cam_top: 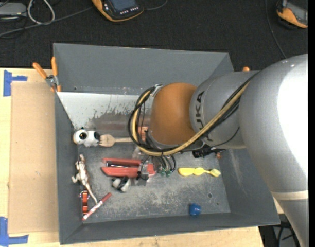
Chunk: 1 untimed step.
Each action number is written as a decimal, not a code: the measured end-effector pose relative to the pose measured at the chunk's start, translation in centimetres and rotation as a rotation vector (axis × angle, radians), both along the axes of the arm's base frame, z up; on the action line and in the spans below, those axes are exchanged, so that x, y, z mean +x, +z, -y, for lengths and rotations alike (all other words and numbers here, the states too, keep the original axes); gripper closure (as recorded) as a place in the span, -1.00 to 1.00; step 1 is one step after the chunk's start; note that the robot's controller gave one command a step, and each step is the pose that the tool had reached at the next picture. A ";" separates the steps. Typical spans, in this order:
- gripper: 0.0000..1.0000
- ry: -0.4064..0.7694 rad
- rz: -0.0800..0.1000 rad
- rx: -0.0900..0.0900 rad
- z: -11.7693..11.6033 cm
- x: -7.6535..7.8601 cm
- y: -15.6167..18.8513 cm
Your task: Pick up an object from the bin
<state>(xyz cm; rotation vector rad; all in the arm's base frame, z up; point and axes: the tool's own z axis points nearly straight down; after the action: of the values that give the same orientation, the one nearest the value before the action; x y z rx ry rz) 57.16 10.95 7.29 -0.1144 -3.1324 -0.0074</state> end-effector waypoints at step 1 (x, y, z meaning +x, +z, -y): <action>1.00 0.014 -0.013 -0.002 0.4 -0.4 3.0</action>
Offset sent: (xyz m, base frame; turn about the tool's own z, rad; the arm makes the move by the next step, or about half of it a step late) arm -0.0013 0.0060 -0.0029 -0.2432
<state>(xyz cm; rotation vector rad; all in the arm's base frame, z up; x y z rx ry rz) 56.80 10.59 10.31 -0.0922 -3.1206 -0.0031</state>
